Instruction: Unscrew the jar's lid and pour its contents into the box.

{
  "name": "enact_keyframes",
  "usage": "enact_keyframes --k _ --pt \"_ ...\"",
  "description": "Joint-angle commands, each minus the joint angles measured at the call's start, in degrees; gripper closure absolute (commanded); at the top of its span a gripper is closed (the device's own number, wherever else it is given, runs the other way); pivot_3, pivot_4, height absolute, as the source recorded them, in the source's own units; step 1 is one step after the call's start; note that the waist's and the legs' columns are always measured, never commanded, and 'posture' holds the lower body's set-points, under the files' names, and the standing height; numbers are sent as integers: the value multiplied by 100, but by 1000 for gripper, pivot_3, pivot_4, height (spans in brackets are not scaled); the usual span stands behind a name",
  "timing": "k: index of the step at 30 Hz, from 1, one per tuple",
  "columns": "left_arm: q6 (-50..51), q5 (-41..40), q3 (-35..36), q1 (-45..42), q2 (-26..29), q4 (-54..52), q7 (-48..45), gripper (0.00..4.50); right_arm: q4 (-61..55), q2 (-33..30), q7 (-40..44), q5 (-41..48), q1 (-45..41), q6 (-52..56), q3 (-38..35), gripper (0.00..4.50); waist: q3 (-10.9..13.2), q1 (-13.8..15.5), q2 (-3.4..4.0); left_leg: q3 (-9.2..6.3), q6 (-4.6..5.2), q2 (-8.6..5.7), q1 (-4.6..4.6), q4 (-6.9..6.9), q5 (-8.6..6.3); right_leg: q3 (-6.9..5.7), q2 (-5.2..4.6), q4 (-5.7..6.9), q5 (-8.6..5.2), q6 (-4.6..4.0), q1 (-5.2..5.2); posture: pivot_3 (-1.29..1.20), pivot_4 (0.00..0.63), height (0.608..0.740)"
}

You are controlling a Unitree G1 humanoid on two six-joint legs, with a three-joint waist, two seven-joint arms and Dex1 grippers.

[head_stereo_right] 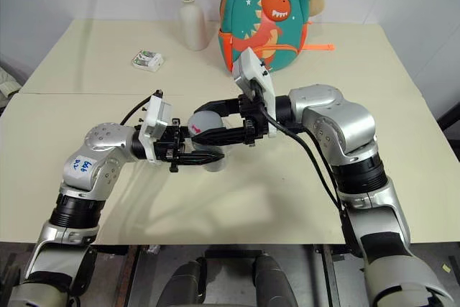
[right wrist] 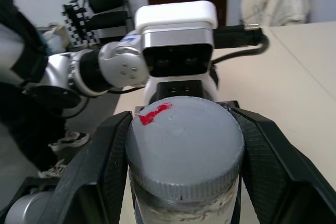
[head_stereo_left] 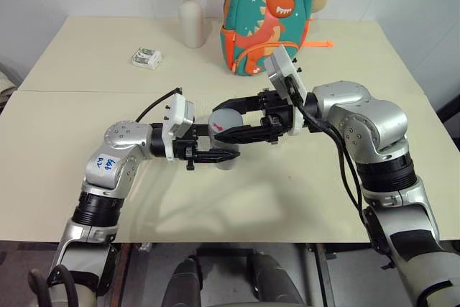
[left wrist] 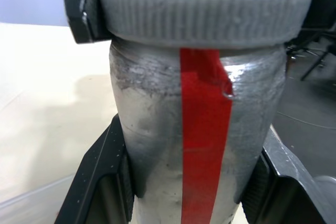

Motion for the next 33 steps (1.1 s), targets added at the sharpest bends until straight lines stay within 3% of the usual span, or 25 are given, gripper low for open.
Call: enact_keyframes --k 1,11,17,24,33 --pt "-242 -120 92 -79 40 -14 -267 2455 137 -100 70 4 -112 -149 -265 1932 0 15 0 -1 0 0 -1 0 0 0 0 0 0 0 0 0 150 740" --pt "-314 -75 95 2 45 -28 -183 2455 -134 -81 -117 198 108 -33 -350 1932 0 19 0 -1 0 0 -1 3 0 0 -2 2 0 0 0 0 150 740" --pt "-328 -54 140 16 87 -18 -166 2455 -276 -173 -148 247 209 35 -413 12 0 32 0 -2 0 -1 -2 3 0 -1 -3 1 0 0 0 0 150 740" --pt "-449 105 279 144 208 94 50 2455 -404 -273 -318 163 269 -116 -567 12 0 23 0 -2 0 0 -1 4 0 0 -2 3 0 0 0 0 150 740" --pt "-488 198 263 179 -8 60 549 2455 -901 220 -1266 11 356 98 -367 12 0 25 0 -4 0 0 -1 4 0 0 -2 4 0 0 0 0 150 740"
